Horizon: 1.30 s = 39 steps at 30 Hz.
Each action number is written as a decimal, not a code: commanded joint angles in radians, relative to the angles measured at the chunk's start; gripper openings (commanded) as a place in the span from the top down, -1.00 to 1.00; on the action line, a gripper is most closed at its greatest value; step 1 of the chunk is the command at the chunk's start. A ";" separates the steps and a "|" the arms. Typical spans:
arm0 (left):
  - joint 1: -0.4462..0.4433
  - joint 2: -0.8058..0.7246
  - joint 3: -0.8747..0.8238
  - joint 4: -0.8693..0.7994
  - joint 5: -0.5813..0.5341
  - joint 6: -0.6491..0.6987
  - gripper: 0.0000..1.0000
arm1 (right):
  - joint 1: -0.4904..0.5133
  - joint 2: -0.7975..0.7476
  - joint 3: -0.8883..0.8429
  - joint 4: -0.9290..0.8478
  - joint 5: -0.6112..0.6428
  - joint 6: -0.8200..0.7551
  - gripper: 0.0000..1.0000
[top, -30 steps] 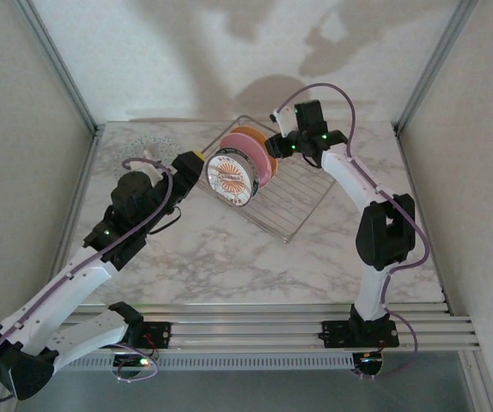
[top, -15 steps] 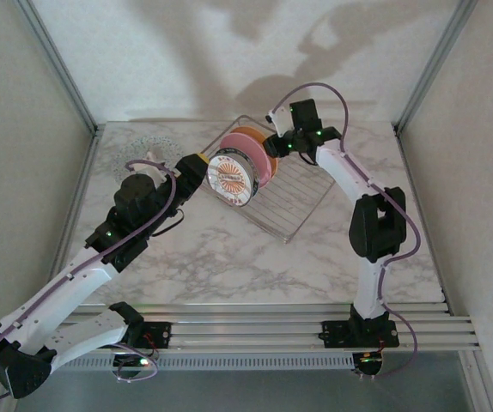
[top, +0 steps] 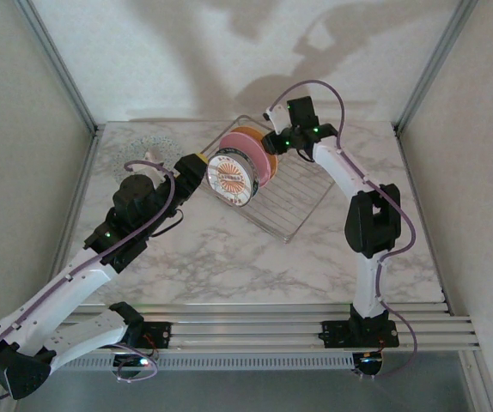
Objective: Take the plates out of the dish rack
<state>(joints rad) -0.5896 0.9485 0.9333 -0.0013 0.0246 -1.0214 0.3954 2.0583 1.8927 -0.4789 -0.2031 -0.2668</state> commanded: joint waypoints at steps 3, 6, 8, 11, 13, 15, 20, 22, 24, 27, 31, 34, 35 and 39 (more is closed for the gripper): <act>-0.014 -0.020 -0.004 0.000 -0.024 -0.008 -0.45 | 0.021 0.042 0.033 -0.016 0.007 -0.015 0.25; -0.013 -0.021 -0.008 0.002 -0.025 -0.011 -0.45 | 0.024 0.043 0.034 -0.019 0.012 -0.021 0.33; -0.013 -0.020 -0.009 0.006 -0.025 -0.012 -0.45 | 0.028 0.043 0.037 -0.021 0.022 -0.024 0.33; -0.015 -0.018 -0.010 0.009 -0.024 -0.012 -0.45 | 0.040 0.044 0.038 -0.024 0.050 -0.035 0.21; -0.015 -0.018 -0.011 0.010 -0.025 -0.013 -0.45 | 0.046 0.044 0.036 -0.023 0.063 -0.036 0.14; -0.015 -0.018 -0.013 0.013 -0.024 -0.015 -0.45 | 0.050 0.043 0.037 -0.022 0.080 -0.037 0.23; -0.017 -0.021 -0.014 0.015 -0.023 -0.016 -0.45 | 0.058 0.035 0.045 -0.020 0.118 -0.041 0.46; -0.016 -0.023 -0.018 0.017 -0.022 -0.017 -0.45 | 0.061 0.029 0.044 -0.014 0.140 -0.041 0.56; -0.016 -0.025 -0.021 0.020 -0.022 -0.018 -0.45 | 0.062 0.025 0.044 -0.010 0.156 -0.041 0.64; -0.018 -0.024 -0.022 0.026 -0.020 -0.019 -0.45 | 0.065 0.019 0.051 -0.009 0.172 -0.041 0.87; -0.018 -0.020 -0.022 0.029 -0.019 -0.019 -0.45 | 0.081 0.004 0.054 0.008 0.198 -0.050 1.00; -0.018 -0.018 -0.022 0.030 -0.019 -0.018 -0.45 | 0.098 -0.012 0.054 0.029 0.249 -0.058 1.00; -0.018 -0.019 -0.023 0.030 -0.021 -0.017 -0.45 | 0.102 -0.017 0.054 0.035 0.269 -0.062 1.00; -0.017 -0.017 -0.025 0.037 -0.020 -0.019 -0.45 | 0.130 -0.040 0.040 0.075 0.398 -0.090 1.00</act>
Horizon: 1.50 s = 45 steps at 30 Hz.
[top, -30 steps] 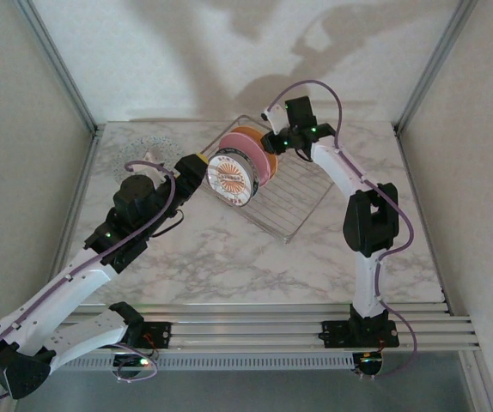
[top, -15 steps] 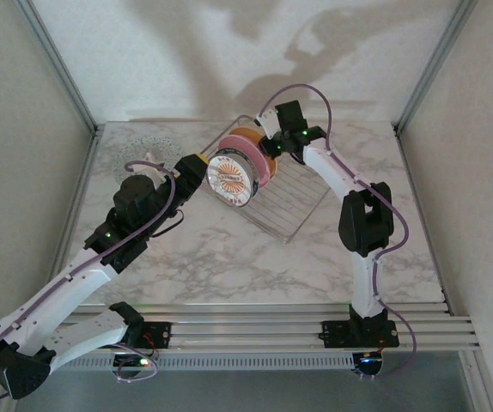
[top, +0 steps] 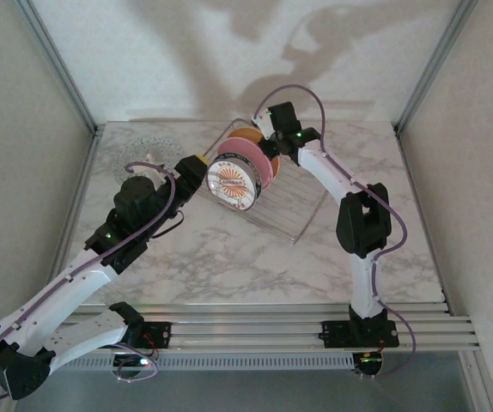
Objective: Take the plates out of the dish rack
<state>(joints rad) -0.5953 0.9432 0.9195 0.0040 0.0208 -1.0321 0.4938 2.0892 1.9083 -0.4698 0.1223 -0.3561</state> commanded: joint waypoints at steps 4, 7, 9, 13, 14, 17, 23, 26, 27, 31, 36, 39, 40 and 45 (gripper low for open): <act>-0.014 -0.007 -0.011 0.037 -0.017 -0.010 -0.45 | 0.051 -0.091 -0.004 0.116 0.183 -0.036 1.00; -0.014 -0.003 -0.009 0.041 -0.016 -0.008 -0.45 | 0.051 -0.098 -0.008 0.132 0.229 -0.048 1.00; -0.014 -0.001 -0.007 0.040 -0.015 -0.008 -0.45 | 0.050 -0.104 -0.006 0.143 0.238 -0.061 1.00; -0.015 0.001 -0.004 0.041 -0.013 -0.008 -0.45 | 0.049 -0.105 0.010 0.156 0.288 -0.085 1.00; -0.014 0.002 -0.002 0.042 -0.013 -0.008 -0.45 | 0.049 -0.106 0.015 0.162 0.304 -0.092 1.00; -0.014 0.005 -0.001 0.043 -0.012 -0.006 -0.45 | 0.051 -0.109 0.022 0.186 0.366 -0.124 1.00; -0.014 0.010 0.002 0.049 -0.007 -0.008 -0.45 | 0.051 -0.127 0.002 0.309 0.520 -0.220 1.00; -0.014 0.016 0.009 0.051 -0.004 -0.004 -0.46 | 0.051 -0.143 -0.026 0.409 0.586 -0.286 1.00; -0.014 0.019 0.012 0.053 -0.003 -0.002 -0.46 | 0.050 -0.150 -0.035 0.439 0.602 -0.302 1.00; -0.015 0.035 0.030 0.061 0.008 0.007 -0.46 | 0.043 -0.200 -0.051 0.478 0.597 -0.295 1.00; -0.015 0.069 0.059 0.071 0.026 0.021 -0.46 | 0.034 -0.280 -0.059 0.428 0.582 -0.214 1.00; -0.015 0.104 0.083 0.077 0.047 0.032 -0.47 | 0.022 -0.356 -0.091 0.377 0.546 -0.123 1.00; -0.015 0.120 0.095 0.078 0.055 0.037 -0.47 | 0.012 -0.389 -0.105 0.351 0.523 -0.079 1.00; -0.019 0.228 0.162 0.105 0.131 0.053 -0.49 | -0.045 -0.546 -0.168 0.219 0.358 0.135 1.00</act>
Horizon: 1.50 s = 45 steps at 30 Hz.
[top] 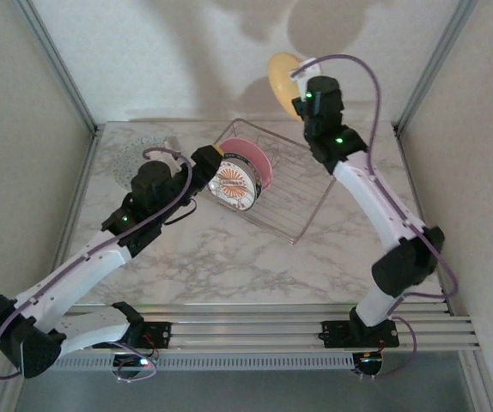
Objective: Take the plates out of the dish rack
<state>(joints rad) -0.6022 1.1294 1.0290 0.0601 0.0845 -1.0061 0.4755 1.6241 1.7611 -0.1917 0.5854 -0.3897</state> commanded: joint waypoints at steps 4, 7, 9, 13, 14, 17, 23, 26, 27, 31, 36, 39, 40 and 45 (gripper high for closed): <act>-0.016 0.142 0.126 0.081 0.140 0.035 -0.50 | -0.099 -0.192 -0.052 -0.172 -0.345 0.415 1.00; -0.016 0.211 0.180 0.114 0.191 0.030 -0.50 | -0.120 -0.229 -0.033 -0.272 -0.487 0.535 1.00; -0.016 0.251 0.215 0.135 0.223 0.026 -0.51 | -0.121 -0.238 -0.014 -0.336 -0.551 0.591 1.00; -0.020 0.323 0.287 0.138 0.274 0.027 -0.51 | -0.121 -0.253 -0.009 -0.401 -0.661 0.694 1.00; -0.020 0.335 0.302 0.128 0.277 0.032 -0.51 | -0.122 -0.258 -0.012 -0.405 -0.678 0.708 1.00; -0.021 0.364 0.340 0.067 0.267 0.049 -0.50 | -0.122 -0.277 -0.020 -0.399 -0.722 0.738 1.00; -0.021 0.389 0.370 -0.019 0.235 0.079 -0.39 | -0.122 -0.238 0.051 -0.465 -0.830 0.779 1.00; -0.021 0.397 0.378 -0.023 0.224 0.077 -0.12 | -0.121 -0.229 0.062 -0.491 -0.847 0.795 1.00; -0.021 0.397 0.380 -0.027 0.217 0.075 0.03 | -0.122 -0.229 0.060 -0.495 -0.845 0.797 1.00; -0.021 0.385 0.376 -0.062 0.181 0.073 0.67 | -0.121 -0.226 0.055 -0.513 -0.831 0.796 1.00; -0.020 0.369 0.367 -0.095 0.167 0.070 1.00 | -0.121 -0.223 0.052 -0.505 -0.853 0.792 1.00; -0.002 0.345 0.354 -0.101 0.172 0.045 1.00 | -0.121 -0.222 0.061 -0.496 -0.864 0.759 0.65; 0.009 0.330 0.344 -0.099 0.176 0.030 1.00 | -0.121 -0.222 0.067 -0.497 -0.872 0.741 0.34; 0.091 0.226 0.267 -0.121 0.216 -0.024 1.00 | -0.120 -0.240 0.072 -0.484 -0.931 0.651 -0.42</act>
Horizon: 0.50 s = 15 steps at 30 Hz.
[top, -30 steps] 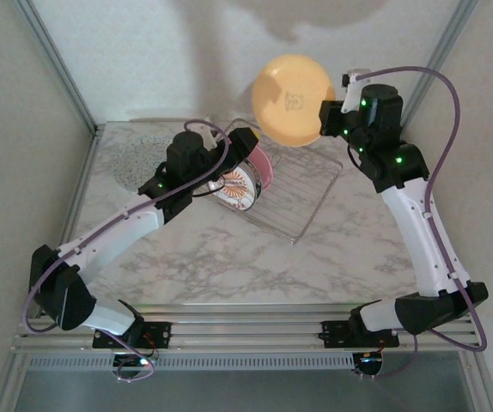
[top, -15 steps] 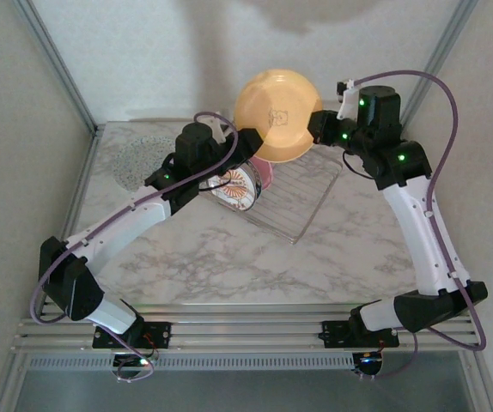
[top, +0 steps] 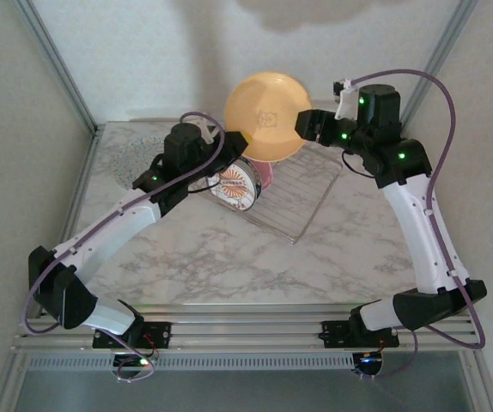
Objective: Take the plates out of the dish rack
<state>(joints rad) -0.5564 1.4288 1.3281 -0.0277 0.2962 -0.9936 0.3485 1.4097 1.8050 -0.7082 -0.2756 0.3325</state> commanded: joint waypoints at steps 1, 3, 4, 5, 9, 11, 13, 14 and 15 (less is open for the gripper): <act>0.066 -0.104 -0.056 -0.047 0.011 -0.045 1.00 | 0.012 -0.037 0.015 0.045 -0.085 -0.092 -0.47; 0.109 -0.164 -0.111 -0.079 0.022 -0.062 1.00 | 0.029 -0.064 -0.030 0.091 -0.107 -0.141 -0.53; 0.137 -0.205 -0.145 -0.102 0.025 -0.073 1.00 | 0.043 -0.084 -0.067 0.126 -0.118 -0.173 -0.57; 0.161 -0.239 -0.176 -0.127 0.026 -0.082 1.00 | 0.060 -0.107 -0.102 0.159 -0.125 -0.199 -0.59; 0.285 -0.403 -0.339 -0.254 0.008 -0.126 1.00 | 0.154 -0.172 -0.221 0.247 -0.124 -0.320 -0.70; 0.341 -0.489 -0.423 -0.313 -0.003 -0.154 1.00 | 0.203 -0.180 -0.248 0.243 -0.121 -0.371 -0.70; 0.379 -0.567 -0.503 -0.376 -0.030 -0.176 1.00 | 0.252 -0.184 -0.272 0.233 -0.119 -0.430 -0.70; 0.392 -0.598 -0.532 -0.411 -0.045 -0.187 1.00 | 0.272 -0.187 -0.285 0.230 -0.118 -0.455 -0.71; 0.399 -0.633 -0.569 -0.438 -0.065 -0.199 1.00 | 0.296 -0.190 -0.301 0.229 -0.114 -0.486 -0.71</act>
<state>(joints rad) -0.1768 0.8566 0.8188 -0.3393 0.2710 -1.1366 0.6003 1.2331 1.5387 -0.5106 -0.3786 -0.0235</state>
